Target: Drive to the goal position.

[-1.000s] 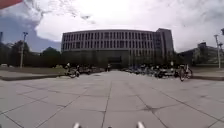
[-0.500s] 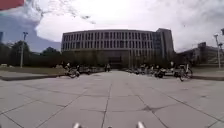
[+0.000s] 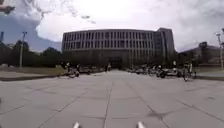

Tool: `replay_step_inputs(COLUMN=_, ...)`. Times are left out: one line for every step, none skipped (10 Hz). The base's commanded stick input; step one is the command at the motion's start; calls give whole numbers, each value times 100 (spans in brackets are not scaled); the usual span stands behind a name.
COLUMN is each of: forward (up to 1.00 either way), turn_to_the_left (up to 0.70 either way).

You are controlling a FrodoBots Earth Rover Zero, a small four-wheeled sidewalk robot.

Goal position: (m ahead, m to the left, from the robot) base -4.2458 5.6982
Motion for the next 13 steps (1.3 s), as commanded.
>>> replay_step_inputs(forward=70, turn_to_the_left=0)
replay_step_inputs(forward=70, turn_to_the_left=0)
replay_step_inputs(forward=70, turn_to_the_left=0)
replay_step_inputs(forward=70, turn_to_the_left=0)
replay_step_inputs(forward=70, turn_to_the_left=0)
replay_step_inputs(forward=70, turn_to_the_left=0)
replay_step_inputs(forward=70, turn_to_the_left=0)
replay_step_inputs(forward=70, turn_to_the_left=0)
replay_step_inputs(forward=70, turn_to_the_left=0)
replay_step_inputs(forward=70, turn_to_the_left=0)
replay_step_inputs(forward=70, turn_to_the_left=0)
replay_step_inputs(forward=70, turn_to_the_left=0)
replay_step_inputs(forward=70, turn_to_the_left=0)
